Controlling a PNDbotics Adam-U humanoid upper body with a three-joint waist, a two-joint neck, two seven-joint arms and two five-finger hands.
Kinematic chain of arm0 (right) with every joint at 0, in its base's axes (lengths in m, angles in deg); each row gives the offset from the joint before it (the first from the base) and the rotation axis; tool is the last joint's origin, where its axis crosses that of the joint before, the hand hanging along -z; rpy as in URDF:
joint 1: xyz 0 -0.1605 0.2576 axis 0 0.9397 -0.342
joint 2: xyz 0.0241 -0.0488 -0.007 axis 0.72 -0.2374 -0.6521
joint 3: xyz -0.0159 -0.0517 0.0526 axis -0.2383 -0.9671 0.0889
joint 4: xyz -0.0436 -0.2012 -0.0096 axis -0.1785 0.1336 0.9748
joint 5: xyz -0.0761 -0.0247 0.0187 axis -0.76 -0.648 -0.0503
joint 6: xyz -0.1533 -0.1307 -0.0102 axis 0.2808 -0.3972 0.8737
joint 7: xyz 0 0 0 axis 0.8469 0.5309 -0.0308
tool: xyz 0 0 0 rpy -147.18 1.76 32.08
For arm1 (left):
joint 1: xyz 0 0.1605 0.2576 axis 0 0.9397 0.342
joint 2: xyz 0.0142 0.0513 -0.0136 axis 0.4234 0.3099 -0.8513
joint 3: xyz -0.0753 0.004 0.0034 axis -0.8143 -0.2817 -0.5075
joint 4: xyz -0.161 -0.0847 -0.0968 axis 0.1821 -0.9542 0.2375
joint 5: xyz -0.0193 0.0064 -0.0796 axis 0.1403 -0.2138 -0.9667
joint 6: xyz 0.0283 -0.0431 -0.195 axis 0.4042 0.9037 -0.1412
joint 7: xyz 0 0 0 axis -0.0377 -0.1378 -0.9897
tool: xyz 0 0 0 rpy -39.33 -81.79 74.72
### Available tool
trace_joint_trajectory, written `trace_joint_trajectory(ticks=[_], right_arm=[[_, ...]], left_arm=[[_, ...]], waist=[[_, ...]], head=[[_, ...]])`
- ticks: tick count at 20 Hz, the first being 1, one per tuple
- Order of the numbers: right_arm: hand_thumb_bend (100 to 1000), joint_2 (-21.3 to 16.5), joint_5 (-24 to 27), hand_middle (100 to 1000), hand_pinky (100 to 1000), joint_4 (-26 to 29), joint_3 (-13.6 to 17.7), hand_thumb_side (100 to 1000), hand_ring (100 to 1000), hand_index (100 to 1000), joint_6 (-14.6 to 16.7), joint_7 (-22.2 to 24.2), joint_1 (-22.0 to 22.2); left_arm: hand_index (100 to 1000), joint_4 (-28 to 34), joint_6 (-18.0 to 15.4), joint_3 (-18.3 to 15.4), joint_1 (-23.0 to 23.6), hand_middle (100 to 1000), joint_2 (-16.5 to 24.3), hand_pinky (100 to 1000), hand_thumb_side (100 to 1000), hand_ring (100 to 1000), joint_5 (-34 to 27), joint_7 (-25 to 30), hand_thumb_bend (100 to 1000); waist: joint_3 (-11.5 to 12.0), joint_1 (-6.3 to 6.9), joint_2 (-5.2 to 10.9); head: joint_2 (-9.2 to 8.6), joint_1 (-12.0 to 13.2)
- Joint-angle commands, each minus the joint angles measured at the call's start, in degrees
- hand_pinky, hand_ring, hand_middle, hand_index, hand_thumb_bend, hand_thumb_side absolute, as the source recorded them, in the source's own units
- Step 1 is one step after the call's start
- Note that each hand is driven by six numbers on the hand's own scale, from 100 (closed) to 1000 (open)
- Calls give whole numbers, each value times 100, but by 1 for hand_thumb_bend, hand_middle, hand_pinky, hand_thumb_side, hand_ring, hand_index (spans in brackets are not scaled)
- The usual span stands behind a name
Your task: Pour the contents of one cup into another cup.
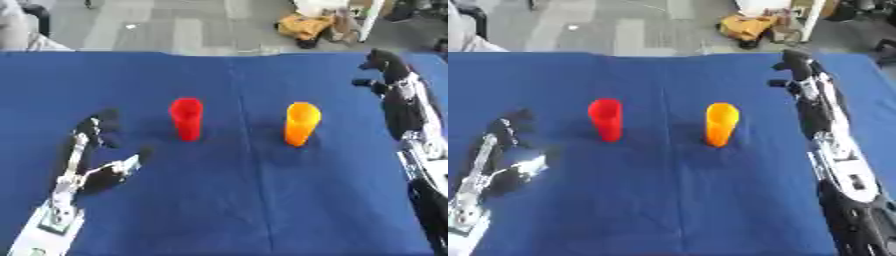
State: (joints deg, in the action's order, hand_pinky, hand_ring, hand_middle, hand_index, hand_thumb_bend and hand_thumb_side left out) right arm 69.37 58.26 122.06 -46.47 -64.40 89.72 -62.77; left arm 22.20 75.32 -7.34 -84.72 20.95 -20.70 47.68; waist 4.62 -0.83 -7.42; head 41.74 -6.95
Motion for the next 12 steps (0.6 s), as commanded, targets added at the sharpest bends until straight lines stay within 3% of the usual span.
trace_joint_trajectory(ticks=[1,12], right_arm=[[661,-110,13,605,655,57,2,693,990,810,6,25,-54],[660,-62,5,604,654,57,-17,694,990,809,-9,48,-46]], left_arm=[[868,-175,15,39,-257,763,-79,564,439,731,134,-105,755],[867,-1278,-24,127,-972,759,-479,557,438,727,502,-588,748]], waist=[[-18,-12,61],[-119,-18,52]], head=[[39,20],[62,54]])
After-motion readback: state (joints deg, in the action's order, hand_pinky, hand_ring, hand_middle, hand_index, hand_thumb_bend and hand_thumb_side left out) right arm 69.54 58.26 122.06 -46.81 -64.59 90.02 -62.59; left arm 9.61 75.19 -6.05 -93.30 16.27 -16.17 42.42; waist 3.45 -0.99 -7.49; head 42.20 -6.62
